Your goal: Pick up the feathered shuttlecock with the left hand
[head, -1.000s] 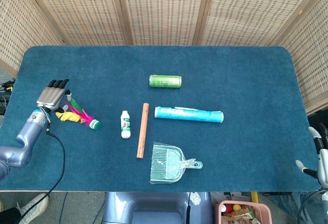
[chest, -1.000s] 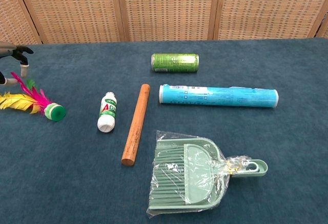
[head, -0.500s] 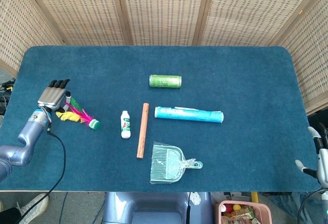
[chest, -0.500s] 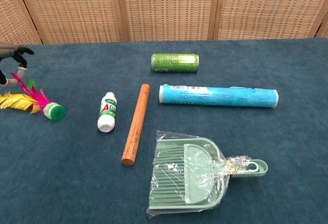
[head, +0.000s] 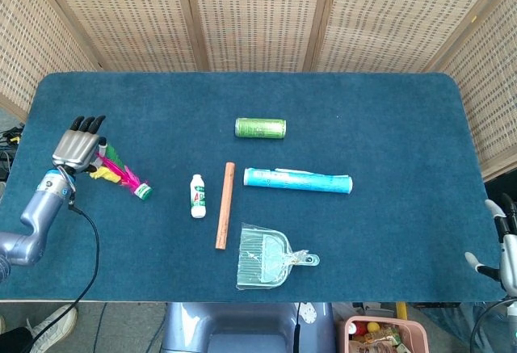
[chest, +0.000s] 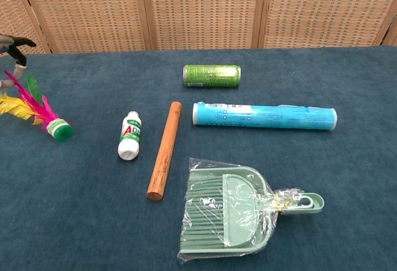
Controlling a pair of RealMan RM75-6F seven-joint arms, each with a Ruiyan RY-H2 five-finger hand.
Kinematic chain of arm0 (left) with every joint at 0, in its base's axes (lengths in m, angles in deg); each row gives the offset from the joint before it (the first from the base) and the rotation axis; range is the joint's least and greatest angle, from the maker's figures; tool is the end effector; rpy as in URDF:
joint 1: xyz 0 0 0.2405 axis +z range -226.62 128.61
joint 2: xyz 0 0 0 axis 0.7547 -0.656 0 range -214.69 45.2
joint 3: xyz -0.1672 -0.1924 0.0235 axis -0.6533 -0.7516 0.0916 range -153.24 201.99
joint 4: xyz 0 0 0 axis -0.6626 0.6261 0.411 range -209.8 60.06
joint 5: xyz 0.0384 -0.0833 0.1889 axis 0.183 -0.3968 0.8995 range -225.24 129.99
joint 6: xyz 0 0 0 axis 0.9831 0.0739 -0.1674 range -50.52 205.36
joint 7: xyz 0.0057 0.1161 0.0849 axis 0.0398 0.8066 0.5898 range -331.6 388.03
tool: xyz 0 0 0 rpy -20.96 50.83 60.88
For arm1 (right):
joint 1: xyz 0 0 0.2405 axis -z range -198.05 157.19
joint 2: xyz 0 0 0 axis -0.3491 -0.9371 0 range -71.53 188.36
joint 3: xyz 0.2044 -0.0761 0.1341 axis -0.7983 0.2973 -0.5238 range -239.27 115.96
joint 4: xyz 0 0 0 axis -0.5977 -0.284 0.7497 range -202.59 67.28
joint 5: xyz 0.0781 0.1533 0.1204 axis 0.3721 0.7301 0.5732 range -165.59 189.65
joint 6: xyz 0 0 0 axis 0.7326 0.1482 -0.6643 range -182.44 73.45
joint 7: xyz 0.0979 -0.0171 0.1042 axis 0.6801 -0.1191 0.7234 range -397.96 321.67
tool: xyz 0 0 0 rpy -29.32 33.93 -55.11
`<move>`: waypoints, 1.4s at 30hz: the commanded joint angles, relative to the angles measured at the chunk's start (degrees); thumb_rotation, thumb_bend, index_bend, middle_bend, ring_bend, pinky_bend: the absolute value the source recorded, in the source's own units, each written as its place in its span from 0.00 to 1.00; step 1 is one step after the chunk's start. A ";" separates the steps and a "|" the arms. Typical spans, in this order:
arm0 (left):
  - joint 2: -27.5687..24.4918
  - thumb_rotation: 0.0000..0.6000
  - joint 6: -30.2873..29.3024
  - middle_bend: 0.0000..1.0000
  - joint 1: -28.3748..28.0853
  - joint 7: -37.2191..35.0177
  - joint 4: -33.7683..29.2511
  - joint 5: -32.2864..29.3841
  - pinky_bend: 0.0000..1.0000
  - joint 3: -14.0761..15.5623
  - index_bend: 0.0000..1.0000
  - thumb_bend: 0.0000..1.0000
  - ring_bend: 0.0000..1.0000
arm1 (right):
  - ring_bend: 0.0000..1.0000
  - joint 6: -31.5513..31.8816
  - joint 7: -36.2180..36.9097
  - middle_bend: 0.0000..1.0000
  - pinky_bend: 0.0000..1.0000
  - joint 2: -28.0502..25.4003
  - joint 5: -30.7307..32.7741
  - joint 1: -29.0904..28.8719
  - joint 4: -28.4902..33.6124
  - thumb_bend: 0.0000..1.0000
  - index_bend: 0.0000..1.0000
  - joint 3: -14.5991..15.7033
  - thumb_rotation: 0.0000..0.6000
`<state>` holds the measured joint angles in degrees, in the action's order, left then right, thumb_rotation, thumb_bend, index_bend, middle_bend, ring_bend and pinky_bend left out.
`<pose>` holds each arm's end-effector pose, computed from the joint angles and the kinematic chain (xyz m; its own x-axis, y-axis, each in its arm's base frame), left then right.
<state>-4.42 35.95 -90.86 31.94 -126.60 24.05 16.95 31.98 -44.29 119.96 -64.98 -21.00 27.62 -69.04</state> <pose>-0.2971 0.4268 0.1063 0.7193 0.2191 0.6593 0.6928 -0.1552 -0.7043 -0.3298 -0.1706 0.1914 0.4746 0.0499 0.8788 -0.8654 0.2090 0.4555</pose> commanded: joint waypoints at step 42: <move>-4.45 1.00 -20.80 0.00 1.78 43.36 -30.26 4.59 0.00 2.88 0.01 0.10 0.00 | 0.00 0.94 3.04 0.00 0.00 -1.75 -0.84 1.02 1.07 0.00 0.00 0.43 1.00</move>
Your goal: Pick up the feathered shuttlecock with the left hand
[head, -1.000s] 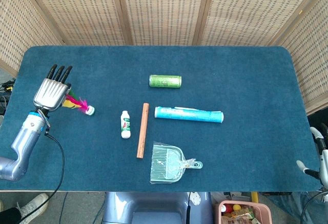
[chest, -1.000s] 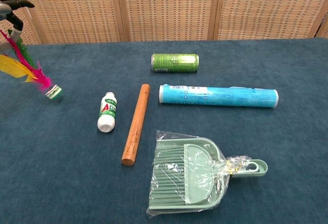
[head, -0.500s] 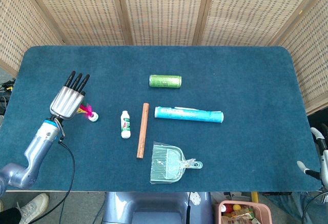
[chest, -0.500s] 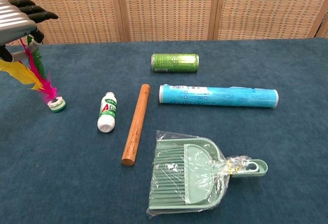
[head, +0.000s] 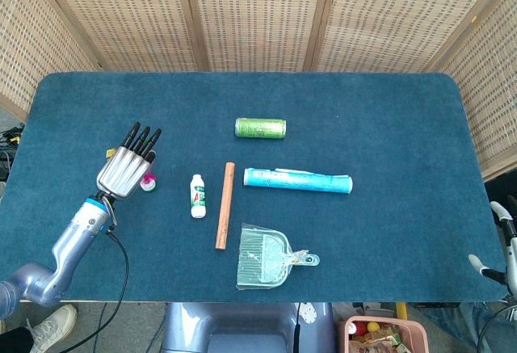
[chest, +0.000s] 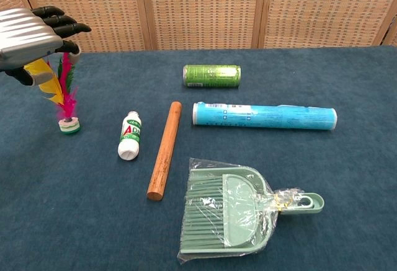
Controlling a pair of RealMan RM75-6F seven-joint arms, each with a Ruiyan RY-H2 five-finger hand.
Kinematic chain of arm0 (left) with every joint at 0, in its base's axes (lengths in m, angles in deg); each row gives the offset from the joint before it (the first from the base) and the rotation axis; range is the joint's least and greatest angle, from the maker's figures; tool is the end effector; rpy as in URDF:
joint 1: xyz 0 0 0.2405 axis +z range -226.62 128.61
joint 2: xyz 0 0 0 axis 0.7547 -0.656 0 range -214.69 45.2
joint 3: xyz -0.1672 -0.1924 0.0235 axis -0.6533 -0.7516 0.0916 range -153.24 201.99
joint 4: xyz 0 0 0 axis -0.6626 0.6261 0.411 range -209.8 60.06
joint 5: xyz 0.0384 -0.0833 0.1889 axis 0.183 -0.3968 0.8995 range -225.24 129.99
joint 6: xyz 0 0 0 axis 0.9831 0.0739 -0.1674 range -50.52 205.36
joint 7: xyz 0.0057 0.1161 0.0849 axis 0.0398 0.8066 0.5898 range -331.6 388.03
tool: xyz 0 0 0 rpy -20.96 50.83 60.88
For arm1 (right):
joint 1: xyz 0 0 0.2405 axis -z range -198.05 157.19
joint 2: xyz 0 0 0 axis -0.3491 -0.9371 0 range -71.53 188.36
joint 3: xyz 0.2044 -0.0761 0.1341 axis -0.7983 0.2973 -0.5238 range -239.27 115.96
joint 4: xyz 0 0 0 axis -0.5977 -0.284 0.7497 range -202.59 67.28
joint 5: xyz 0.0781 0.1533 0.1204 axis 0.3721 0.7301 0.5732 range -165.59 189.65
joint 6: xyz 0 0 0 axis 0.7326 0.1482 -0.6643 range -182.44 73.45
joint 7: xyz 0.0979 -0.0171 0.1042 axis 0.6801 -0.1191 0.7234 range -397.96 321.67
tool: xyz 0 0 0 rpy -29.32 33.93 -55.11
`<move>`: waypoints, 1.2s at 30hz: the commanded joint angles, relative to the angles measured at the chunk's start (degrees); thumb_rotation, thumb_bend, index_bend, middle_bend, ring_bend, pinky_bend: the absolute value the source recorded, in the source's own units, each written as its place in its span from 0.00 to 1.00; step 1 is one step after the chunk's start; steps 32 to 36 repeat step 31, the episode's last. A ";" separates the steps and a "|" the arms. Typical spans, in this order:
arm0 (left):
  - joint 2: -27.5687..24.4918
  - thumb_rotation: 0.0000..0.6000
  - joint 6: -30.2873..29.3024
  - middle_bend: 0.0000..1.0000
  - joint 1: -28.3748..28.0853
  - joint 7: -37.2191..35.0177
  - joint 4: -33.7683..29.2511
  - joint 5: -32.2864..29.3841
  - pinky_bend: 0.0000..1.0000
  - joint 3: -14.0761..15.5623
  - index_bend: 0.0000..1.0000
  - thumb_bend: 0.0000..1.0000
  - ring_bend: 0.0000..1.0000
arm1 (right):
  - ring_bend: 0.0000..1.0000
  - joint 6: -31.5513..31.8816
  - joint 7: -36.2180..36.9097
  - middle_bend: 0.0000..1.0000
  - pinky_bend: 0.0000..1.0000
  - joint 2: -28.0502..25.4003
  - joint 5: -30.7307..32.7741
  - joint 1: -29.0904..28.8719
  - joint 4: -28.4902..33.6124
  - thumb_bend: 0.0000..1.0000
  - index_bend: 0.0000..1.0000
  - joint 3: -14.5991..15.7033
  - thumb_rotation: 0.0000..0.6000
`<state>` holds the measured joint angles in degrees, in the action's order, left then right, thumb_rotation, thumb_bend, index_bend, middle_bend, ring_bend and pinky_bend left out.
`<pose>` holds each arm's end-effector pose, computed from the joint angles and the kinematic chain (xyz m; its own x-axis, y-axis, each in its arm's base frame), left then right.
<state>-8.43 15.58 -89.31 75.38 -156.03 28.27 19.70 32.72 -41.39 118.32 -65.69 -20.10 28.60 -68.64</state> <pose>-0.1970 0.3569 0.0669 0.9176 -0.1912 0.3484 0.2631 -0.3648 -0.8932 -0.3288 -0.1642 0.1989 0.4445 0.0596 0.8938 -0.8814 0.2072 0.4245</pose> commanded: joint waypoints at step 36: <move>-17.39 1.00 -22.07 0.00 26.07 -34.81 -24.62 -0.13 0.00 5.57 0.00 0.00 0.00 | 0.00 3.33 5.18 0.00 0.00 -1.86 -3.85 1.77 0.20 0.00 0.00 0.76 1.00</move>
